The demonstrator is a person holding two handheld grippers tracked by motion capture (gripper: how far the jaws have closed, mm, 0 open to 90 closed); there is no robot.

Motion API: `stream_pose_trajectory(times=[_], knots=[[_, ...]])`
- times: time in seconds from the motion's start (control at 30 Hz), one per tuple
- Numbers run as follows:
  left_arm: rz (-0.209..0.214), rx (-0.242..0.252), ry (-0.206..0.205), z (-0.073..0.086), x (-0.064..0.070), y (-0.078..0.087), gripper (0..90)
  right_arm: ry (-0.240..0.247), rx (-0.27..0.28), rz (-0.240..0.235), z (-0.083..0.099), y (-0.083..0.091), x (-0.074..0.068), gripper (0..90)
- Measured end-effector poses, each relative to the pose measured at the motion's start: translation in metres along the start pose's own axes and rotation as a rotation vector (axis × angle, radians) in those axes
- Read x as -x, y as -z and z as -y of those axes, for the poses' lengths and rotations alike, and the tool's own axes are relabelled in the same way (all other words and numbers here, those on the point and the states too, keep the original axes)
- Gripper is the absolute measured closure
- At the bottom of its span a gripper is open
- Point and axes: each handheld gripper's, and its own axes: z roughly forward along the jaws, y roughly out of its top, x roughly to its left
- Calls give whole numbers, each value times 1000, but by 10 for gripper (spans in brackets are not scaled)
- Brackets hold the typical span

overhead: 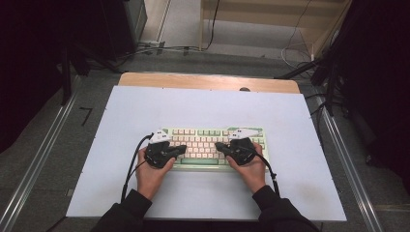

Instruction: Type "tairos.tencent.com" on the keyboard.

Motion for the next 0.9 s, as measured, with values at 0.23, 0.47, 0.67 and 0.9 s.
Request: stream_pose_trajectory(times=[0.23,0.47,0.67,0.9], knots=[[7,-13,-3,1,1,-3,900,-2,5,1,-2,-1,0,878],[9,-26,-6,2,3,-6,900,-2,4,2,-3,-2,0,878],[5,-42,-20,3,4,-9,900,-6,4,2,-3,-2,0,878],[7,-42,-20,3,5,-9,900,-5,6,2,-3,-2,0,878]])
